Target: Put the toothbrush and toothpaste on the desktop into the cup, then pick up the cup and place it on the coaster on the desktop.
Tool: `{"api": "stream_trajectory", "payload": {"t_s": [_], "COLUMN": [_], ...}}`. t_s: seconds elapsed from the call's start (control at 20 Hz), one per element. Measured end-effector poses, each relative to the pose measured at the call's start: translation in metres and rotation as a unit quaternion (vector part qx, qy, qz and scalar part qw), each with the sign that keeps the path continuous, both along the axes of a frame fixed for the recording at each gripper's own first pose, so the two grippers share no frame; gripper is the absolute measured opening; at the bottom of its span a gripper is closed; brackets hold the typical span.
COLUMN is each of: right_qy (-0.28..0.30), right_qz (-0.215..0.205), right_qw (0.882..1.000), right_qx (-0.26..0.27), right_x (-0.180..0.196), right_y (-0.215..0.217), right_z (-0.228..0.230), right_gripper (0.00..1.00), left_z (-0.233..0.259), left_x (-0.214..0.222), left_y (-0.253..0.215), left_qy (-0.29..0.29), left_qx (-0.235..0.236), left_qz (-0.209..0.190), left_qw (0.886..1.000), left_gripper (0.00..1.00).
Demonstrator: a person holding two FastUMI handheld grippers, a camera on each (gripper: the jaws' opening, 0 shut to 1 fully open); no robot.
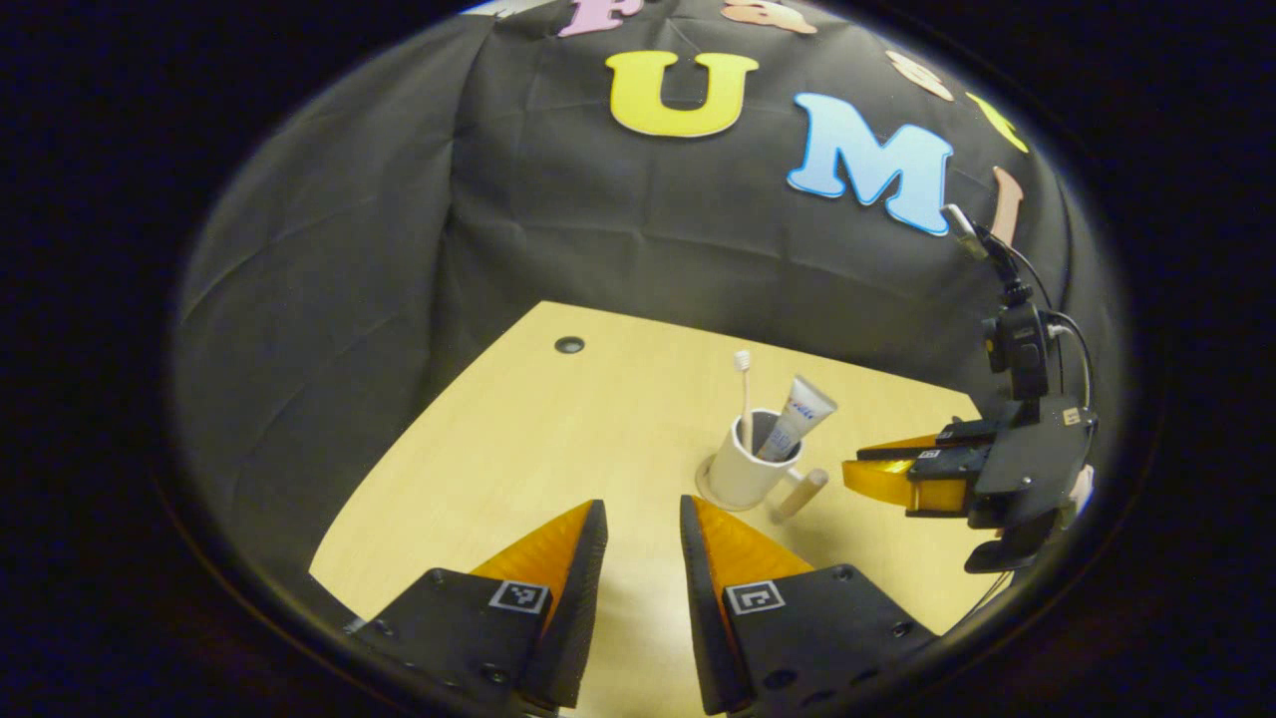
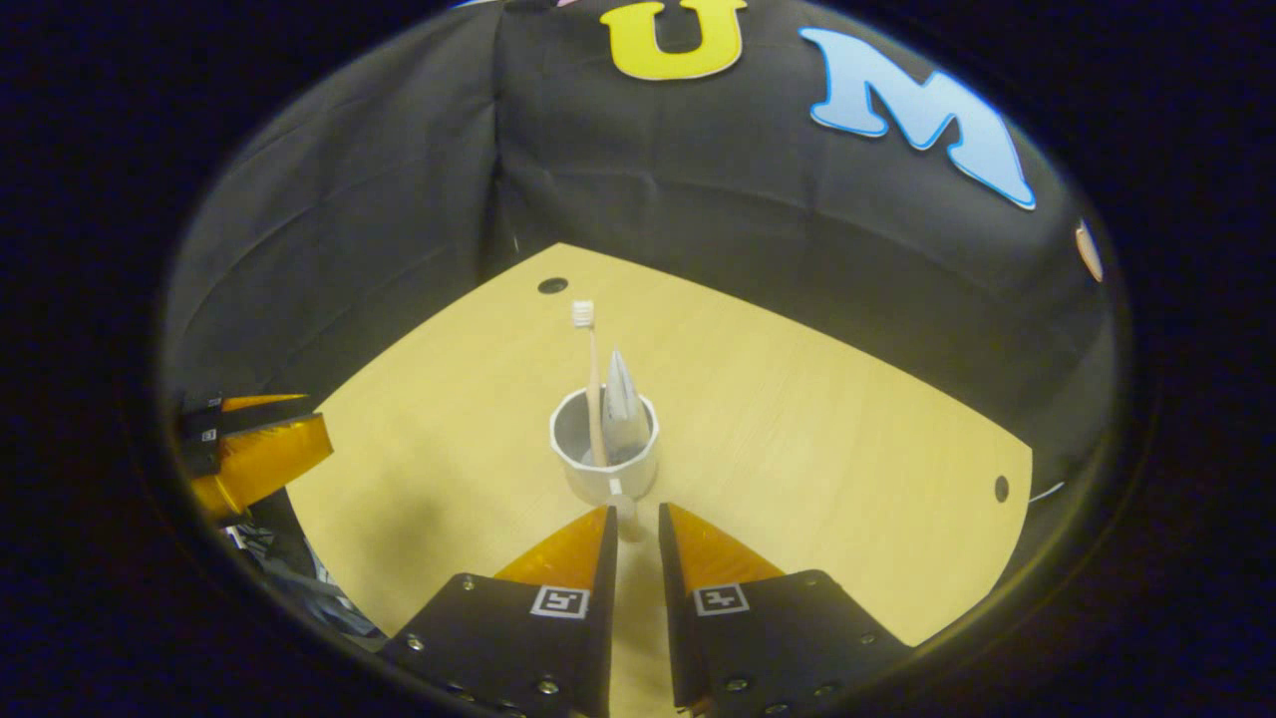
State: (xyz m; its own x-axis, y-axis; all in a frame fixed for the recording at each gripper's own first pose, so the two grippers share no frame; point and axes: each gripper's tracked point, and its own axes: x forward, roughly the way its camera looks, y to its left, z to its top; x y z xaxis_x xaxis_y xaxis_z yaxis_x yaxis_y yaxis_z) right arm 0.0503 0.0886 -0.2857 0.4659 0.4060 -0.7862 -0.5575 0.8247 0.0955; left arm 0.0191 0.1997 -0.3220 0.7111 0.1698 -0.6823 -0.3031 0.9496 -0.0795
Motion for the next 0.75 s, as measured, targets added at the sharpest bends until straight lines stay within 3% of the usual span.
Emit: {"api": "stream_trajectory", "payload": {"t_s": [0.35,0.75], "right_qy": [-0.101,-0.241], "right_qz": [-0.080,-0.156], "right_qw": [0.990,0.953], "right_qx": [0.064,0.100], "right_x": [0.009,0.007], "right_y": [-0.033,-0.078], "right_z": [0.111,0.228], "right_gripper": [0.23,0.23], "left_z": [0.087,0.206], "left_x": [0.037,0.070], "left_y": [-0.035,-0.073], "left_qy": [-0.082,-0.214], "left_qx": [0.029,0.082], "left_qz": [-0.049,-0.077], "left_qw": [0.995,0.970], "left_gripper": [0.50,0.49]}}
